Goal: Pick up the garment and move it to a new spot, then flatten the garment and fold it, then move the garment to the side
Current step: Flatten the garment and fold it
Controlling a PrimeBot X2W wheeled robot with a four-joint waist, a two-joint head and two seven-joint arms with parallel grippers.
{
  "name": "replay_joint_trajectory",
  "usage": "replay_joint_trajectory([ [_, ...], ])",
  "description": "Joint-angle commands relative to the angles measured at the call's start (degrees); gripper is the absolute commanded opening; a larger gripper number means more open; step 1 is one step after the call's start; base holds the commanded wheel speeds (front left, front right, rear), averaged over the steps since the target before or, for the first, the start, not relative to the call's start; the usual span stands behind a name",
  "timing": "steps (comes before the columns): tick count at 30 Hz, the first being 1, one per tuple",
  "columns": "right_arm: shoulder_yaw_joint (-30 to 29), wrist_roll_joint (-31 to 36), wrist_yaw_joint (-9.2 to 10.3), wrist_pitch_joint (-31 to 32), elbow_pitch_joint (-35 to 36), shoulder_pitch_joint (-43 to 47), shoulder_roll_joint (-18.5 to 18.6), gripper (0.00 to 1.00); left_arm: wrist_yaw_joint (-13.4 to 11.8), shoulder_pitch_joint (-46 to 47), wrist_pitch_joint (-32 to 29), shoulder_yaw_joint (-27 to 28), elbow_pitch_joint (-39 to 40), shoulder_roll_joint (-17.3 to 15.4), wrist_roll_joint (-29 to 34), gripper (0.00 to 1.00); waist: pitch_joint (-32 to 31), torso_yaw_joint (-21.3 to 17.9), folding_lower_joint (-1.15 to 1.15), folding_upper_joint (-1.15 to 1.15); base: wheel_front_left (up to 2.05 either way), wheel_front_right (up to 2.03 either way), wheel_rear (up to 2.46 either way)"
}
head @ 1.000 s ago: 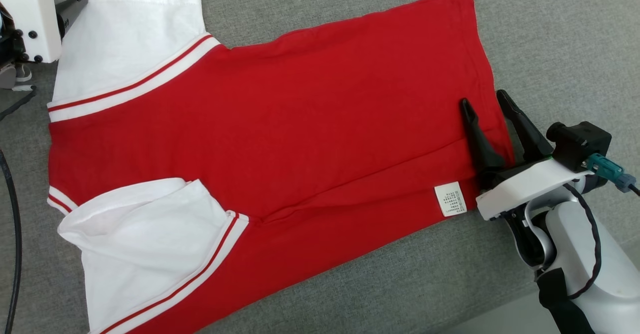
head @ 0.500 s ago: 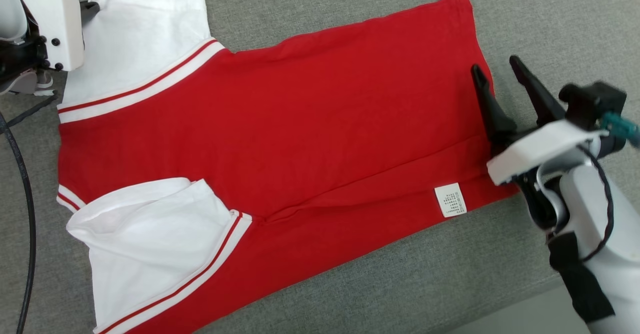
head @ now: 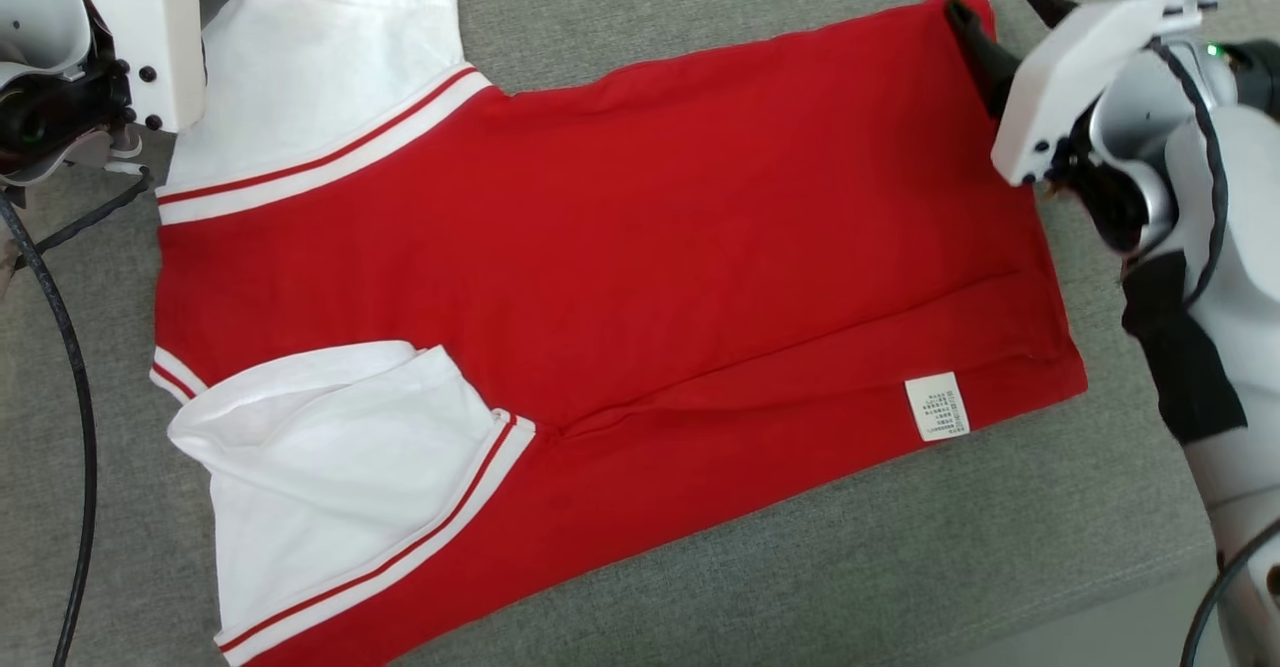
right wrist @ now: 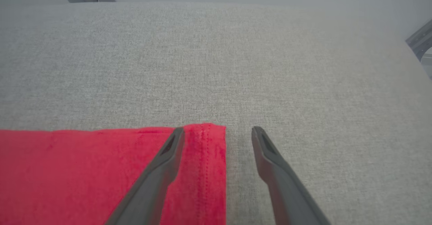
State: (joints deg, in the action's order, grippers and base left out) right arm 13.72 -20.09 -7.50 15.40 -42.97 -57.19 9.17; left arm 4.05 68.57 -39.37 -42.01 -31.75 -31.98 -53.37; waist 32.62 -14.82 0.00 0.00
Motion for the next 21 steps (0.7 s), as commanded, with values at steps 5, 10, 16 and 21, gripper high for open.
replay_joint_trajectory([
  [5, -1.1, 3.5, 0.02, 6.6, -4.0, -4.4, -0.8, 1.00, 0.0, 0.1, 0.2, -0.3, 0.7, -0.1, 0.3, 0.00, 0.1, 1.1, 0.00, 0.00, 0.00, 0.00, 0.00],
  [10, -3.3, 7.0, 0.02, 9.0, -6.1, -5.8, -1.9, 0.50, 0.1, 0.2, 0.4, -0.6, 1.1, 0.0, 0.4, 0.00, 0.1, 2.1, 0.00, 0.00, 0.00, 0.00, 0.00],
  [16, -4.0, 8.9, 0.02, 8.0, -5.3, -5.9, -2.2, 0.00, 0.6, 1.1, 2.8, -0.8, 1.1, -0.5, 1.7, 0.00, 0.1, 2.6, 0.00, 0.00, 0.00, 0.00, 0.00],
  [21, -5.8, 7.9, 0.02, 5.9, -4.5, -6.8, -2.6, 0.00, 1.3, 3.3, 8.8, -0.7, 0.8, -1.2, 4.7, 0.00, 0.7, 2.9, 0.00, 0.00, 0.00, 0.00, 0.00],
])
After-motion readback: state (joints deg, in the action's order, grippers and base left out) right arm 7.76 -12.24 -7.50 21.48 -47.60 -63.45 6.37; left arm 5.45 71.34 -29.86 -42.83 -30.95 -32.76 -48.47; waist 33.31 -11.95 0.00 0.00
